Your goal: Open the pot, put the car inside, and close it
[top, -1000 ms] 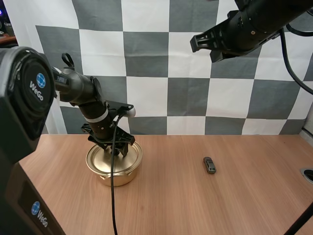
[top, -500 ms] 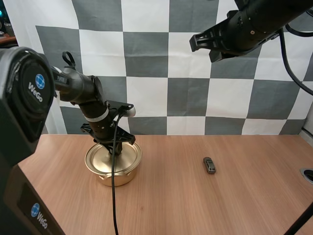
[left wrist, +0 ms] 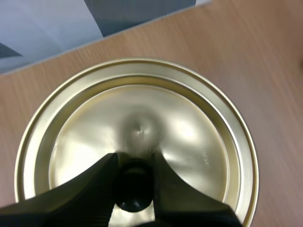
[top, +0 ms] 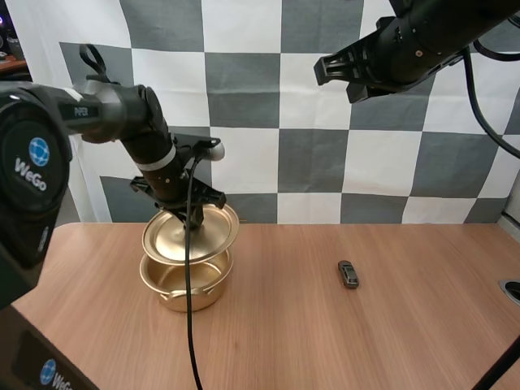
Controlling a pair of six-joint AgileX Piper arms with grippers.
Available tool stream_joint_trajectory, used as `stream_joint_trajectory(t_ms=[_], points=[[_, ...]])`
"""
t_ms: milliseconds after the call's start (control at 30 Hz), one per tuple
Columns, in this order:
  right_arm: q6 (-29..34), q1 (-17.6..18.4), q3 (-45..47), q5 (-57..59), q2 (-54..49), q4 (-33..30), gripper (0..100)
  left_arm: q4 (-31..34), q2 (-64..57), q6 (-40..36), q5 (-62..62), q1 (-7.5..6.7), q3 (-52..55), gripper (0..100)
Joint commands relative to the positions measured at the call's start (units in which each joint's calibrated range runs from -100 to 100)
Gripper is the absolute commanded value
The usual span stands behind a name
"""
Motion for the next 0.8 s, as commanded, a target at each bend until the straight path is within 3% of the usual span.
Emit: stream_joint_trajectory(t_ms=[0,167,433,600,767], points=[[0.0,0.0,0.0,0.0,0.0,-0.1,0,-0.3,-2.6,0.0,3.5,0.02,-4.3,1],[0.0,0.0,0.0,0.0,0.0,-0.2,0,-0.5,-8.7,-1.1,13.2,0.02,-12.2,0],[0.3,0.0,3.1,0.0,0.1,-4.7,0,-0.5,-22.2,-1.9,13.2,0.02,-17.3,0],[0.3,0.0,14.9,0.0,0.2,-6.2,0,-0.5,-30.8,-1.9,13.2,0.02,-17.3,0],[0.3,0.0,29.6,-14.7,4.1,-7.0,0,-0.5,-36.4,-2.2,13.2,0.02,-17.3,0]])
